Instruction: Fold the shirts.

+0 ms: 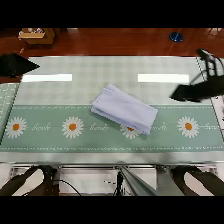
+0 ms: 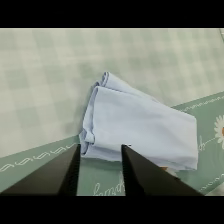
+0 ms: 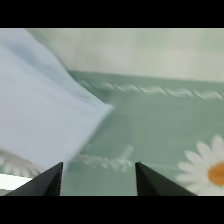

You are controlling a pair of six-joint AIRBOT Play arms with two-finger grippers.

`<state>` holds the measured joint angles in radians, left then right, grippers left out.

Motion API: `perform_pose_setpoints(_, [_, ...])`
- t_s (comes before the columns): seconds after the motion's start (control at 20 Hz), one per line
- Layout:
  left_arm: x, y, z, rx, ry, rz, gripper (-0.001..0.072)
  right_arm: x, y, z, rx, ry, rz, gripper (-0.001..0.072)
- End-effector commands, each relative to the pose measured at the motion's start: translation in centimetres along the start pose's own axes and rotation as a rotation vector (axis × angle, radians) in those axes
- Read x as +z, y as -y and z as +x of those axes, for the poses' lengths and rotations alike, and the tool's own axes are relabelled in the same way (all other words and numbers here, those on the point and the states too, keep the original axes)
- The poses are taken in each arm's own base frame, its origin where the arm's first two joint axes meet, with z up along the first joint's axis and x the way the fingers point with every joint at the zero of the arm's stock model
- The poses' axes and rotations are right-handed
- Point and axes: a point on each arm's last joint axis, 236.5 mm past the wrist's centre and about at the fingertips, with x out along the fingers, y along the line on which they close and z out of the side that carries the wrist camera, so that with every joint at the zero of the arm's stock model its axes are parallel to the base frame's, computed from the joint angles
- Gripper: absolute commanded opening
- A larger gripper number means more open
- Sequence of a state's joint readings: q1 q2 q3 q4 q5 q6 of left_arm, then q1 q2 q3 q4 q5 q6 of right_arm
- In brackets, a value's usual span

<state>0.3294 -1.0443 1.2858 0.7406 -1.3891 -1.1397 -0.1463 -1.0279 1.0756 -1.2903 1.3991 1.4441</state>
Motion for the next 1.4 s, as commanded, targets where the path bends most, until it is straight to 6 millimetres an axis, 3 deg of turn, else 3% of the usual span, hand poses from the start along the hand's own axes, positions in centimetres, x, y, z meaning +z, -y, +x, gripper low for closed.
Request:
perform_pose_setpoints(0.0, [-0.7,-1.3,-0.1,0.054,-0.029,0.011,0.0416,-5.9,4.2,0.5,0.044,-0.16,0.227,0.0529])
perform_pose_setpoints(0.15, [-0.8,-1.2,-0.1,0.051,-0.034,0.011,0.0415,-7.0,1.5,4.6,0.254,-0.144,0.395,0.0553])
perform_pose_setpoints(0.4, [-0.8,-1.2,-0.1,0.051,-0.034,0.011,0.0415,-9.4,-2.1,10.9,0.378,-0.132,0.533,0.0554])
perform_pose_setpoints(0.8, [-1.1,0.0,0.6,0.027,-0.053,0.035,0.0414,-6.7,-6.7,15.3,0.334,0.027,0.567,0.055])
perform_pose_setpoints(1.0, [-1.2,0.4,0.9,0.018,-0.06,0.043,0.0413,-9.1,-8.4,18.7,0.286,-0.076,0.612,0.0537])
perform_pose_setpoints(1.05, [-1.2,0.4,0.9,0.019,-0.06,0.043,0.0413,-9.7,-8.7,19.3,0.282,-0.102,0.614,0.0482])
perform_pose_setpoints(1.15, [-1.2,0.4,0.9,0.019,-0.06,0.043,0.041,-10.0,-9.1,19.5,0.289,-0.118,0.618,0.0027])
perform_pose_setpoints(1.25, [-1.2,0.4,0.9,0.019,-0.06,0.043,0.0409,-8.7,-9.7,18.3,0.322,-0.08,0.587,0.0019])
perform_pose_setpoints(1.35, [-1.2,0.4,0.9,0.019,-0.06,0.043,0.0405,-6.0,-10.2,15.6,0.362,0.01,0.511,0.0019])
